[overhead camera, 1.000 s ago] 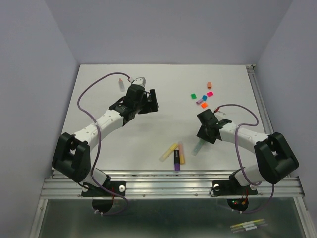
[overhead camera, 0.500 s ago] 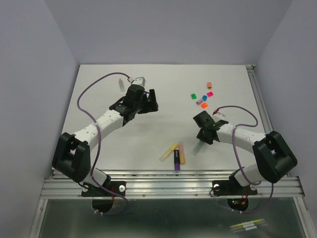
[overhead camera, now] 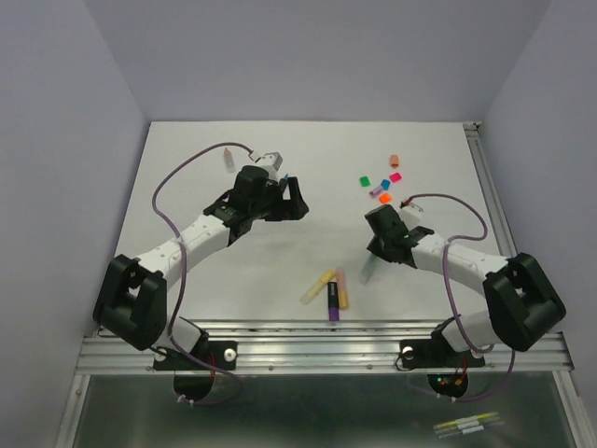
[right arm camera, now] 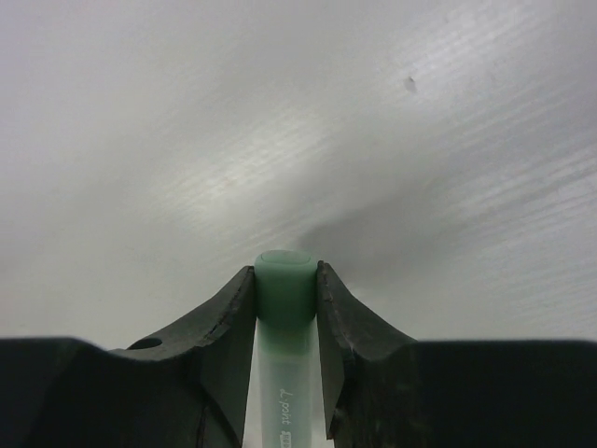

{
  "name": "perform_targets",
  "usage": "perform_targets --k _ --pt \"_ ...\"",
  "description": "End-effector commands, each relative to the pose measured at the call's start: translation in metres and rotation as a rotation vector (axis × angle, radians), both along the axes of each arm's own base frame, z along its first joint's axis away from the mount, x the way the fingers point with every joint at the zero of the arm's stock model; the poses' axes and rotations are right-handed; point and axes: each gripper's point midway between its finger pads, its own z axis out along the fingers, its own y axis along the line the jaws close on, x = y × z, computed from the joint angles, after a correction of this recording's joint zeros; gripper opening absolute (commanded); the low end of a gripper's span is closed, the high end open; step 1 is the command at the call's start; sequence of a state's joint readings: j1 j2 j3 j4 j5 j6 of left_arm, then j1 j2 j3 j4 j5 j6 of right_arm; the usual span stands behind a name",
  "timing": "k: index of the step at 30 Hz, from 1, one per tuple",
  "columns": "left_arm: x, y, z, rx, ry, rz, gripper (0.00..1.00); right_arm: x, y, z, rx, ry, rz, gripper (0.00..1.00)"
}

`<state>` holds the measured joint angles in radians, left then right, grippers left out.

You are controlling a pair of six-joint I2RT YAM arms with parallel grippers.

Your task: Open the pen caps

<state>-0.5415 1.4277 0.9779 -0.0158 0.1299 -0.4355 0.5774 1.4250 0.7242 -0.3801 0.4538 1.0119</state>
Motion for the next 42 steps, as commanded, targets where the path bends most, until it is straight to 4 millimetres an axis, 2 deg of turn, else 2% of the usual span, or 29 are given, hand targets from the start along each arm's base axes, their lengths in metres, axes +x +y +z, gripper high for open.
perform_targets --k 1,2,3,4,6,8,9,13,15,18,20,23,26,27,32,33,35,38,39,42 --pt "-0.035 -0.043 0.057 -0.244 -0.149 -0.318 0.99 0.045 0.027 0.082 0.120 -0.324 0.086 0.01" --pt "-0.041 -0.051 0.070 -0.293 -0.196 -0.370 0.99 0.051 0.037 0.108 0.180 -0.404 0.118 0.01" --pt "-0.055 -0.057 0.069 -0.324 -0.184 -0.441 0.99 0.054 0.040 0.118 0.187 -0.433 0.144 0.01" --pt "-0.060 -0.062 0.072 -0.338 -0.193 -0.473 0.99 0.055 0.044 0.128 0.205 -0.462 0.160 0.01" --pt "-0.068 -0.072 0.075 -0.344 -0.203 -0.515 0.99 0.060 0.054 0.153 0.257 -0.520 0.181 0.01" --pt "-0.075 -0.085 0.080 -0.351 -0.207 -0.549 0.99 0.062 0.060 0.163 0.285 -0.536 0.201 0.01" --pt "-0.077 -0.093 0.081 -0.354 -0.203 -0.567 0.99 0.066 0.067 0.175 0.314 -0.572 0.221 0.01" --pt "-0.068 -0.109 0.078 -0.342 -0.188 -0.541 0.99 0.072 0.078 0.186 0.358 -0.597 0.240 0.01" --pt "-0.061 -0.113 0.071 -0.321 -0.178 -0.518 0.99 0.075 0.077 0.183 0.358 -0.576 0.209 0.01" --pt "-0.051 -0.120 0.071 -0.307 -0.188 -0.498 0.99 0.080 0.078 0.185 0.383 -0.558 0.157 0.01" --pt "-0.048 -0.124 0.068 -0.291 -0.188 -0.499 0.99 0.082 0.084 0.192 0.428 -0.560 0.149 0.01" --pt "-0.039 -0.130 0.062 -0.266 -0.180 -0.488 0.95 0.083 0.089 0.197 0.461 -0.559 0.145 0.01" --pt "-0.033 -0.132 0.058 -0.250 -0.175 -0.472 0.84 0.080 0.089 0.197 0.469 -0.535 0.143 0.01" --pt "-0.032 -0.133 0.059 -0.252 -0.174 -0.466 0.77 0.080 0.090 0.200 0.478 -0.538 0.146 0.01" --pt "-0.035 -0.139 0.063 -0.252 -0.190 -0.479 0.62 0.079 0.096 0.199 0.499 -0.521 0.158 0.01" --pt "-0.037 -0.140 0.063 -0.252 -0.188 -0.484 0.52 0.081 0.097 0.198 0.499 -0.520 0.156 0.01" --pt "-0.041 -0.144 0.062 -0.259 -0.179 -0.485 0.43 0.082 0.097 0.194 0.500 -0.513 0.145 0.01" --pt "-0.044 -0.147 0.056 -0.263 -0.152 -0.471 0.04 0.088 0.096 0.189 0.498 -0.521 0.112 0.01" --pt "-0.043 -0.146 0.055 -0.264 -0.144 -0.464 0.00 0.090 0.095 0.187 0.495 -0.520 0.100 0.01" --pt "-0.043 -0.141 0.047 -0.256 -0.122 -0.424 0.00 0.099 0.096 0.196 0.522 -0.560 0.072 0.01"
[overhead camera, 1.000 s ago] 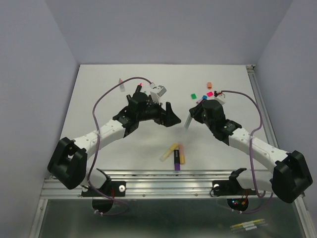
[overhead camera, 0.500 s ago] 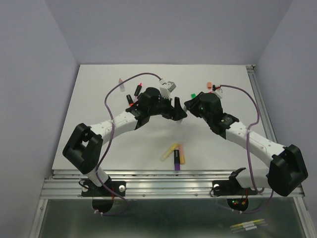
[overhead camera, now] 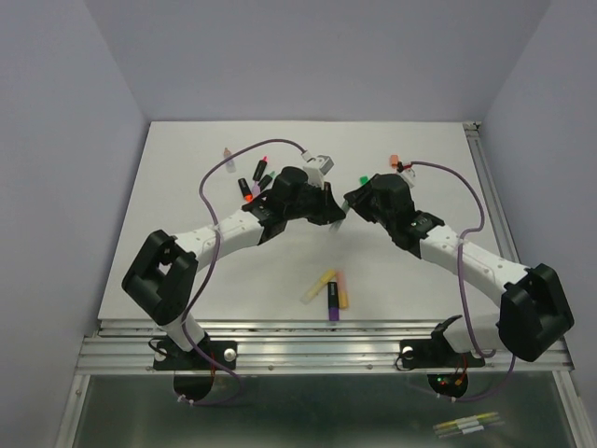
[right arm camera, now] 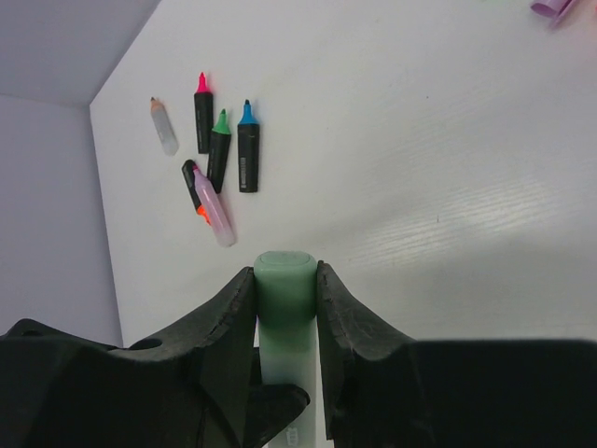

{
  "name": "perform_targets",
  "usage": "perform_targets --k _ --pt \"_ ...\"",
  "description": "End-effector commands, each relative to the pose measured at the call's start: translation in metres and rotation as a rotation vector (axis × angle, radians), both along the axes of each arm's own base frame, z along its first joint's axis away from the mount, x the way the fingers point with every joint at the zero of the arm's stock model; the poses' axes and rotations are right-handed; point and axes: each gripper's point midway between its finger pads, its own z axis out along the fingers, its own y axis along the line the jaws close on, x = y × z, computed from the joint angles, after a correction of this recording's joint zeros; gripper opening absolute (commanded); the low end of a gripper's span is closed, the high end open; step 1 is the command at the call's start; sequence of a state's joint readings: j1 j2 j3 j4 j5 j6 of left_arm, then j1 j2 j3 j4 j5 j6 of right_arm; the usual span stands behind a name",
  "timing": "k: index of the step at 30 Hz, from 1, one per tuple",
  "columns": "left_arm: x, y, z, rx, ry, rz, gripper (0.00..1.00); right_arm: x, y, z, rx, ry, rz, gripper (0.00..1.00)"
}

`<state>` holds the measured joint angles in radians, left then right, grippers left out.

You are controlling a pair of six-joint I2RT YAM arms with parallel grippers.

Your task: Open the pen caps

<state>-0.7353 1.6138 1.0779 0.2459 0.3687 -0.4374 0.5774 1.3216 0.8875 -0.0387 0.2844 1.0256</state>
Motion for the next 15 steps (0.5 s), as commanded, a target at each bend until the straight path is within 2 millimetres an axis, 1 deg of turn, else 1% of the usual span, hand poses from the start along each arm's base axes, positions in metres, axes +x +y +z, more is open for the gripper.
perform_targets --k 1,3,4,6,7,8,9,11,12,14,15 --pt "-0.008 -0.011 0.024 -0.064 -0.036 -0.016 0.00 0.023 0.008 0.045 0.097 -0.110 -0.058 0.01" --pt "-0.015 -0.010 0.023 -0.067 -0.026 -0.017 0.00 0.029 0.003 0.048 0.091 -0.121 -0.103 0.01" --pt "-0.019 -0.007 0.016 -0.056 -0.017 -0.017 0.00 0.031 -0.001 0.050 0.083 -0.127 -0.124 0.01" --pt "-0.030 -0.006 0.013 -0.050 -0.013 -0.024 0.00 0.038 -0.006 0.051 0.062 -0.139 -0.165 0.01" --pt "-0.040 -0.004 0.002 -0.035 0.008 -0.036 0.00 0.045 -0.019 0.056 0.029 -0.163 -0.241 0.01" --pt "-0.046 -0.003 -0.001 -0.035 0.026 -0.042 0.00 0.050 -0.026 0.056 0.007 -0.171 -0.285 0.01" --pt "-0.058 0.000 -0.008 -0.038 0.058 -0.067 0.00 0.060 -0.043 0.055 -0.040 -0.178 -0.380 0.01" --pt "-0.073 0.001 -0.014 -0.035 0.085 -0.089 0.00 0.072 -0.058 0.055 -0.076 -0.186 -0.448 0.01" --pt "-0.085 0.006 -0.020 -0.033 0.104 -0.106 0.00 0.083 -0.071 0.047 -0.092 -0.170 -0.486 0.01" --pt "-0.096 0.008 -0.020 -0.049 0.125 -0.120 0.00 0.097 -0.082 0.052 -0.113 -0.182 -0.532 0.01" --pt "-0.101 0.010 -0.014 -0.064 0.120 -0.128 0.00 0.101 -0.096 0.048 -0.154 -0.168 -0.579 0.01"
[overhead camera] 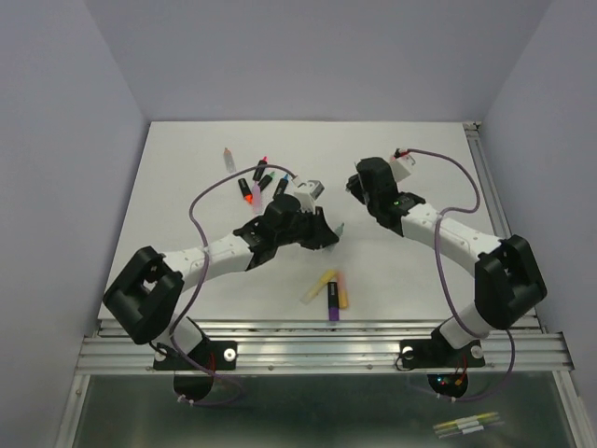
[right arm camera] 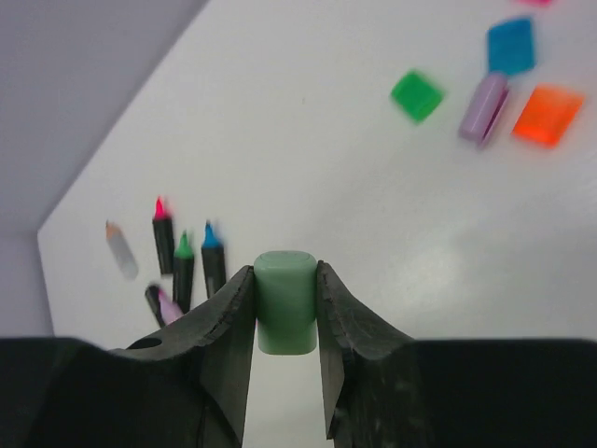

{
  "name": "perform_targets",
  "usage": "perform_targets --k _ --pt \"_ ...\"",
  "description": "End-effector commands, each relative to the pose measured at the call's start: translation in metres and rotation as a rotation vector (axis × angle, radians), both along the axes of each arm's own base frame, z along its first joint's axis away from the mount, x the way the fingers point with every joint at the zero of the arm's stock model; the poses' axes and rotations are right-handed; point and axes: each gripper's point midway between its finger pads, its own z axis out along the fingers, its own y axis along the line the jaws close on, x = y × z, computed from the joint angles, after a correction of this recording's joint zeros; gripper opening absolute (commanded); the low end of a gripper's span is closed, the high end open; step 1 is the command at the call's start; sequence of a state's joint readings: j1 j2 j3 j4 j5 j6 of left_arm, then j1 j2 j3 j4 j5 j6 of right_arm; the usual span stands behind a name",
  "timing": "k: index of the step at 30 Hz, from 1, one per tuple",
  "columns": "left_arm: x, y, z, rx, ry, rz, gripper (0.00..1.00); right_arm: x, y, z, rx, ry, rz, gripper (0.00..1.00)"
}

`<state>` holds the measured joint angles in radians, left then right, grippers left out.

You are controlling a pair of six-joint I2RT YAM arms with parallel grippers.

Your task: Open the pen caps

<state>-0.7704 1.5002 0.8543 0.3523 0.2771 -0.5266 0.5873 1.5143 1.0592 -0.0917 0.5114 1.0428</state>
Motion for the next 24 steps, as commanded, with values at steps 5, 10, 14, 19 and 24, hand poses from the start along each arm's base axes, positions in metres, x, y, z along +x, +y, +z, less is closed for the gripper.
perform_targets --k 5,10,14,19,24 --pt "-0.076 -0.002 0.016 -0.039 0.052 -0.192 0.00 0.077 -0.094 0.051 -0.113 -0.168 -0.399 0.01" --pt "-0.028 0.025 0.007 0.089 0.041 0.037 0.00 0.079 -0.080 0.030 -0.192 -0.094 -0.236 0.01" --pt "0.035 0.075 -0.002 0.157 0.051 0.272 0.00 0.072 -0.080 -0.001 -0.243 -0.053 -0.161 0.01" --pt "0.093 0.123 -0.018 0.233 0.065 0.439 0.00 0.069 -0.085 -0.045 -0.312 0.065 -0.093 0.01" --pt "0.131 0.148 -0.043 0.321 0.110 0.520 0.00 0.065 -0.091 -0.082 -0.376 0.163 -0.059 0.04"
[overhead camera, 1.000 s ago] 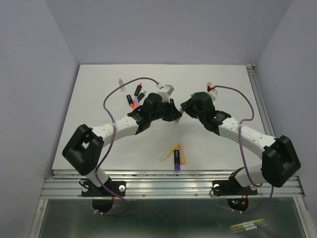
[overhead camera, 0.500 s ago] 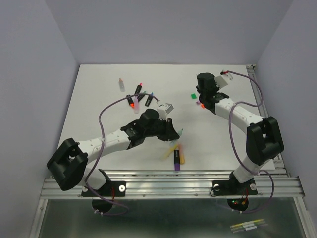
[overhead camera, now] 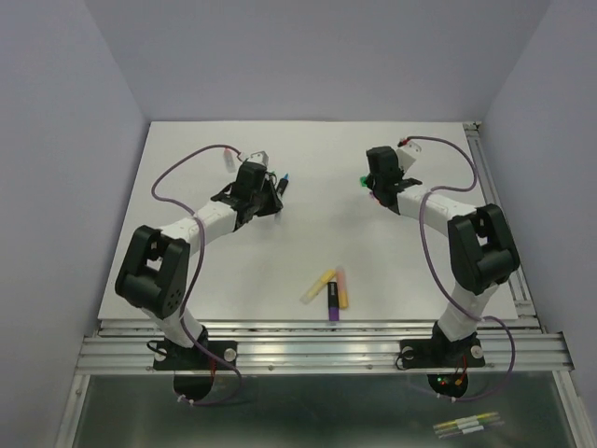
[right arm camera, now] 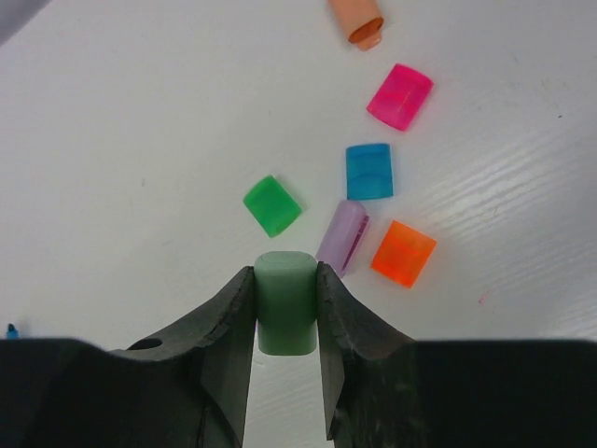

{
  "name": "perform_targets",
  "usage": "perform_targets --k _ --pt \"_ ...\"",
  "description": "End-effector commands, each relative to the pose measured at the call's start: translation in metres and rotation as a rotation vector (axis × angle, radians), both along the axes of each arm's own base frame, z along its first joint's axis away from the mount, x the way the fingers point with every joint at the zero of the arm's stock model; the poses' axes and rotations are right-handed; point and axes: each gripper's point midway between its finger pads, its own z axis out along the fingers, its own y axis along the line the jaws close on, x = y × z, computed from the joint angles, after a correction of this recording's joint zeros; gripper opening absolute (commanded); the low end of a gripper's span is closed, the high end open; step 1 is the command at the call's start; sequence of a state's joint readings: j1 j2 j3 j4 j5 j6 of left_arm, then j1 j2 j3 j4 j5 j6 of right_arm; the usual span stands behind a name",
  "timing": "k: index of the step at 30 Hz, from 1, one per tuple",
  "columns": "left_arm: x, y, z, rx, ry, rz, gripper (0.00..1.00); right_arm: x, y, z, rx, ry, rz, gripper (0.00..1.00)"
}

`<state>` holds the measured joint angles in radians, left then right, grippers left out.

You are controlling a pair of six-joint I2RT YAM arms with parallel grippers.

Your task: Open the pen caps

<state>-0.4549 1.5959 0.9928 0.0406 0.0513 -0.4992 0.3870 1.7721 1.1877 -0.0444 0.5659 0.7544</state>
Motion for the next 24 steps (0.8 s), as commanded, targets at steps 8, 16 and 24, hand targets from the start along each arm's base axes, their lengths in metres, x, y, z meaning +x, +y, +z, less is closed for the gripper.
perform_targets --k 8,16,24 --pt "0.048 0.036 -0.012 0.132 0.007 0.114 0.04 -0.007 -0.003 -0.056 -0.088 0.161 0.072 0.14" --pt "0.058 0.043 -0.034 0.205 0.045 0.118 0.14 -0.012 -0.004 -0.067 -0.105 0.212 0.075 0.34" --pt "0.062 0.043 -0.031 0.215 0.050 0.112 0.51 -0.020 0.001 -0.049 -0.096 0.212 0.132 0.76"
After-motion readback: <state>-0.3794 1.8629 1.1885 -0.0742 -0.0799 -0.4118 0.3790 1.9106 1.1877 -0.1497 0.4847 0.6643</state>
